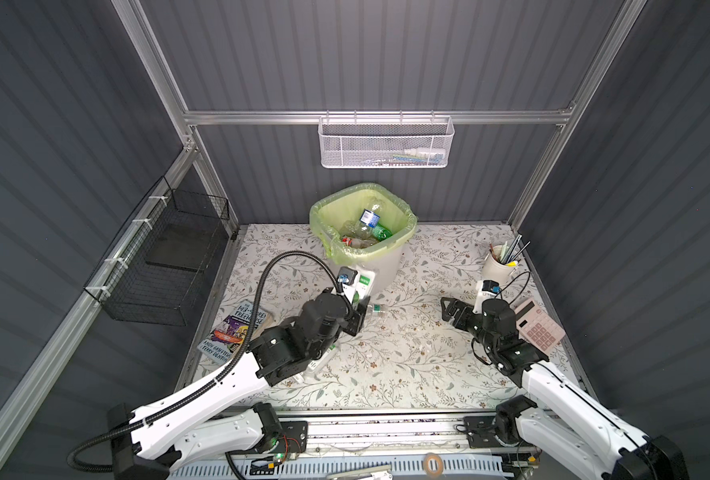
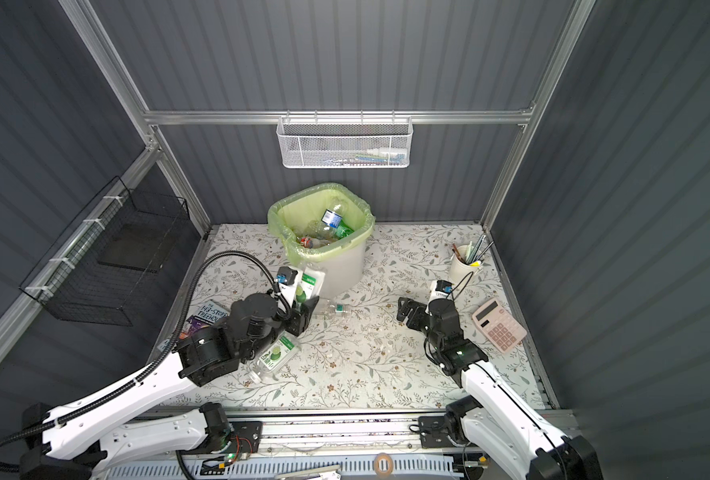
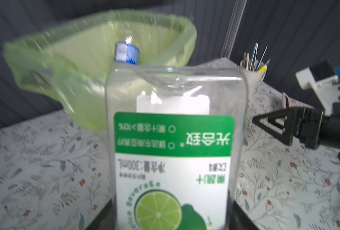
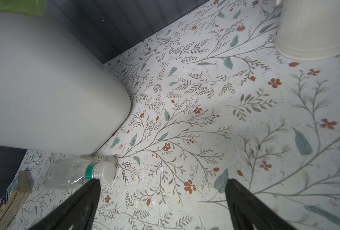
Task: Throw the plastic bottles in the bin
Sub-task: 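Lift the lime bottle with the left gripper over the bin and release it, then lower the left gripper onto the second green-label lime bottle and grasp it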
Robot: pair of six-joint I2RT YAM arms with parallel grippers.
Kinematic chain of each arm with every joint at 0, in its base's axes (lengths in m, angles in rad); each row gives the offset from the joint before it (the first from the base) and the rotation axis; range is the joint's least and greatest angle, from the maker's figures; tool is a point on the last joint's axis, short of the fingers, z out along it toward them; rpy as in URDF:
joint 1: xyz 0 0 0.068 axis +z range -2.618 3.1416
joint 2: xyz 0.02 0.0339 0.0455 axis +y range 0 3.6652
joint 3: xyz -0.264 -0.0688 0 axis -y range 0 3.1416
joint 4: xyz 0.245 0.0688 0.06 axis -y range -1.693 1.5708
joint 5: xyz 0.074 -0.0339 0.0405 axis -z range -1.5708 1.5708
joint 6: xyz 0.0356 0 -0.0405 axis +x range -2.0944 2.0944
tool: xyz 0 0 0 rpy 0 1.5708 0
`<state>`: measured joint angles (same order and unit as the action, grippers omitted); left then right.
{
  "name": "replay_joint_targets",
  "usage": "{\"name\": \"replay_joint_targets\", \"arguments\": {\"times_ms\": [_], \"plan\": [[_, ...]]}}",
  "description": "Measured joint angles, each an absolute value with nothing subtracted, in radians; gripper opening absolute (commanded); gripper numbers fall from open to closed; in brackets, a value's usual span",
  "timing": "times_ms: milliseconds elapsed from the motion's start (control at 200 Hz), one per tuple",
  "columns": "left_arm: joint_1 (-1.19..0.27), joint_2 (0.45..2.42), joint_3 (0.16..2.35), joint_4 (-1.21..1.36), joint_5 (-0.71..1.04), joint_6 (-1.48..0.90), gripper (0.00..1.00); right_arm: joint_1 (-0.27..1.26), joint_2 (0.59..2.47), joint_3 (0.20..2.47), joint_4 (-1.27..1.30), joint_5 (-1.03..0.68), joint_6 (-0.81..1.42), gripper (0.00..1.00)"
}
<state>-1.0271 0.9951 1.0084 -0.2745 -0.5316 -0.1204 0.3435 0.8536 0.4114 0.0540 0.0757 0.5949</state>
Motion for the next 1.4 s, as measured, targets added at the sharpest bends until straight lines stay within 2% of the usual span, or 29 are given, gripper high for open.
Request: {"name": "replay_joint_targets", "arguments": {"times_ms": [190, 290, 335, 355, 415, 480, 585, 710, 1101, 1396], "plan": [[-1.003, 1.146, 1.216, -0.117, -0.604, 0.074, 0.52, 0.342, 0.799, 0.411, 0.040, 0.076, 0.594, 0.99], [-0.891, 1.285, 1.380, -0.112, -0.529, 0.089, 0.53, 0.340, 0.778, 0.411, 0.030, 0.075, 0.587, 0.99], [-0.813, 1.362, 1.477, -0.125, -0.489, 0.075, 0.60, 0.339, 0.771, 0.411, 0.027, 0.074, 0.582, 0.99], [-0.786, 1.393, 1.514, -0.130, -0.478, 0.069, 0.67, 0.339, 0.770, 0.411, 0.025, 0.074, 0.580, 0.99], [-0.710, 1.502, 1.655, -0.181, -0.445, 0.044, 0.73, 0.339, 0.765, 0.413, 0.017, 0.071, 0.572, 0.99], [-0.659, 1.610, 1.794, -0.255, -0.424, 0.013, 0.89, 0.338, 0.762, 0.419, -0.004, 0.066, 0.562, 0.99], [-0.648, 1.709, 1.908, -0.353, -0.387, -0.016, 1.00, 0.338, 0.746, 0.425, -0.032, 0.059, 0.548, 0.99], [-0.660, 1.658, 1.815, -0.367, -0.350, -0.036, 1.00, 0.337, 0.717, 0.425, -0.053, 0.058, 0.538, 0.99], [-0.667, 1.204, 1.428, -0.318, -0.435, -0.073, 1.00, 0.334, 0.777, 0.440, -0.065, 0.027, 0.532, 0.99], [-0.667, 1.133, 1.108, -0.488, -0.518, -0.212, 1.00, 0.334, 0.864, 0.440, -0.014, -0.013, 0.553, 0.99]]}}
